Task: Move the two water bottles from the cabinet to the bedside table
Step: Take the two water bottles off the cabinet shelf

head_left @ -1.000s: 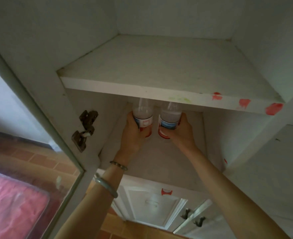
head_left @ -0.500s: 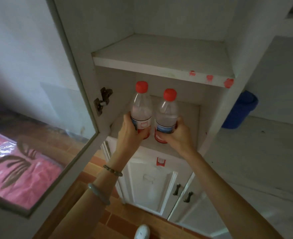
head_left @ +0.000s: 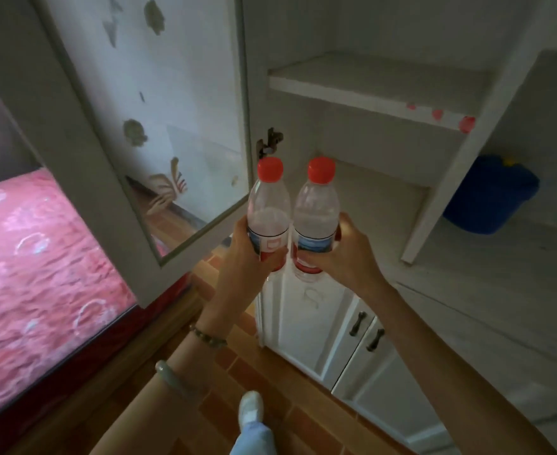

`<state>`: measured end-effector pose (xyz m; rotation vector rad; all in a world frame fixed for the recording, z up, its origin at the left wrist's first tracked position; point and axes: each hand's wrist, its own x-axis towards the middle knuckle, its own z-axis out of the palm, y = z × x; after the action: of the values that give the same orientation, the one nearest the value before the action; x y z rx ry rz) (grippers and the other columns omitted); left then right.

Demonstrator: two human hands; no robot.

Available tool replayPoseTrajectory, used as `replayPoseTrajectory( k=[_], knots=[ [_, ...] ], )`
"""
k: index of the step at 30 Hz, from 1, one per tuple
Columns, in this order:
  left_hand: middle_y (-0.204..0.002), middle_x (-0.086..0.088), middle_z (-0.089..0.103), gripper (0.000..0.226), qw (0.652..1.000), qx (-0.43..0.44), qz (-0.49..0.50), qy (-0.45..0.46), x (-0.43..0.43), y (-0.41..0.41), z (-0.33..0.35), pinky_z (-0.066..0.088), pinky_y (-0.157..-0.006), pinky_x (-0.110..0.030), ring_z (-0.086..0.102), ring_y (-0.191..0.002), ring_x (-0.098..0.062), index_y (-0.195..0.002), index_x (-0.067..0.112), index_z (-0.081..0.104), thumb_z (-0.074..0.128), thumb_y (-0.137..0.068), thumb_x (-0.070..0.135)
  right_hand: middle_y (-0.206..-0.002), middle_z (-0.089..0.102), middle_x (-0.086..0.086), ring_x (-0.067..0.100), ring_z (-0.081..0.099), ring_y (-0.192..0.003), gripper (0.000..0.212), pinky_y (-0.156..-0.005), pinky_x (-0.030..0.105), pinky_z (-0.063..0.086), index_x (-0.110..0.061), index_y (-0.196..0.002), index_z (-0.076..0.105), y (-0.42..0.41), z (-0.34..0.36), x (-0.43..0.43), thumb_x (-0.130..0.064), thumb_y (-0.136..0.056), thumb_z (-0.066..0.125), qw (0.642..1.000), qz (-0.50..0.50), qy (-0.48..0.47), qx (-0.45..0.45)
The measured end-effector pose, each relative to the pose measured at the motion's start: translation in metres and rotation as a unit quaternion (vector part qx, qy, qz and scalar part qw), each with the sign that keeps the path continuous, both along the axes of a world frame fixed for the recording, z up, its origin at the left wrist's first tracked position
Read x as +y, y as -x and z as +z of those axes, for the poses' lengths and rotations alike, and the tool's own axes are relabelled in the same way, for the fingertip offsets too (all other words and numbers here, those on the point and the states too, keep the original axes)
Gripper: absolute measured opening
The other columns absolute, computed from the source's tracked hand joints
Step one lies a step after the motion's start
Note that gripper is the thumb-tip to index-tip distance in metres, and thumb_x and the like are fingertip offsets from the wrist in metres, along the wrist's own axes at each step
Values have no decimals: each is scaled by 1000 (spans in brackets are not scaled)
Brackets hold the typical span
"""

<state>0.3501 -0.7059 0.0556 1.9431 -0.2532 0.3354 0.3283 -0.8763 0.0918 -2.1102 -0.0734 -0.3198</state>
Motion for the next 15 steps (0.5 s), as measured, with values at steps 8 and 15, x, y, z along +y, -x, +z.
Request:
replayPoseTrajectory(
  k=[8,15],
  knots=[
    [-107,13,49,67,985,1,172,-34,84,86,-6,45,-70,-19,58,-95,-11,-124,16,37,77,-72,31,-89,55,-23,-4,57,-79,62,-60,5,45,-26,-107,45,28,1,85,-31,-59,84,992,129,-2,4],
    [-119,-2,56,71,953,-16,297,-64,182,152,-8,51,-74,-27,60,-98,-16,-125,14,32,75,-74,37,-93,61,-18,-8,60,-81,58,-65,5,46,-26,-108,51,58,-5,191,-28,-61,84,964,265,-16,1]
  ],
)
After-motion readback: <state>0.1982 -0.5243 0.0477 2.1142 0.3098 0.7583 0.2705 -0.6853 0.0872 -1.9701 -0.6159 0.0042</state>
